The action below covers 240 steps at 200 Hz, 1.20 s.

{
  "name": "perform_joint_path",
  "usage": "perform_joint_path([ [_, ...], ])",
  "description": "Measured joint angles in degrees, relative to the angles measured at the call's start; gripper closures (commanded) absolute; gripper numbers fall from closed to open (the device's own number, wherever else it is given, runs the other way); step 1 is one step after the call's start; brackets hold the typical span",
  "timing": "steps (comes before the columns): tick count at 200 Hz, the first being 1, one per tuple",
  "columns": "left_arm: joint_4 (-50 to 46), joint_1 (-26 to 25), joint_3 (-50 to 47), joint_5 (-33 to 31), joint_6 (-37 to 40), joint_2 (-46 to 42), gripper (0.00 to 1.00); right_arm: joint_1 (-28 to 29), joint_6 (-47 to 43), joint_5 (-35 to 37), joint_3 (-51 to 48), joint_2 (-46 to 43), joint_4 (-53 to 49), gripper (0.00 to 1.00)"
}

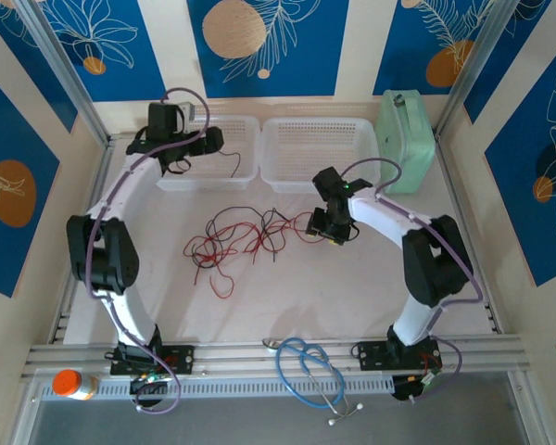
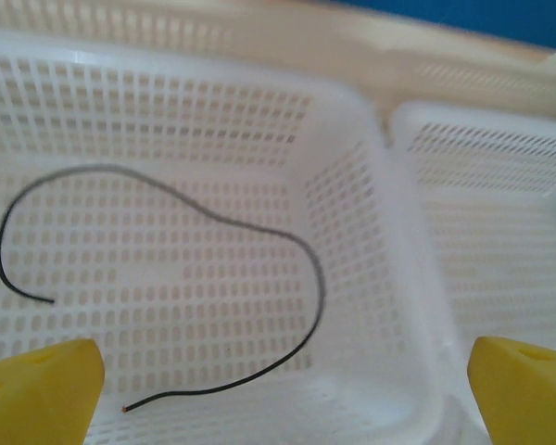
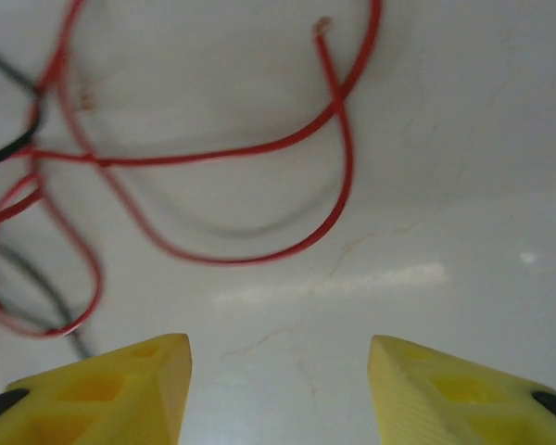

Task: Untangle the cables

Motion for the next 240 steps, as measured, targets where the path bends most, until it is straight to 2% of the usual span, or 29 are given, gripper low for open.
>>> perform_joint_path([
  [56, -5.77, -1.7, 0.28, 0.17, 2.95, -11.69, 0.0, -1.64, 0.13, 5.6, 5.31, 8.13, -0.22, 0.6],
  [115, -7.87, -4.07, -8.52, 0.15, 3.39, -21.24, 0.0, -1.64, -2.34, 8.81, 9.18, 11.45, -0.28, 0.72],
  [156, -7.98, -4.2, -13.09, 0.11, 3.34, -23.89, 0.0, -1.64, -3.43, 9.14, 10.8, 12.83, -0.22, 0.75],
  [240, -7.91, -4.35, -14.08, -0.13, 2.86, -25.64, 0.0, -1.27, -3.41, 10.86, 10.62, 13.33, 0.61, 0.8],
])
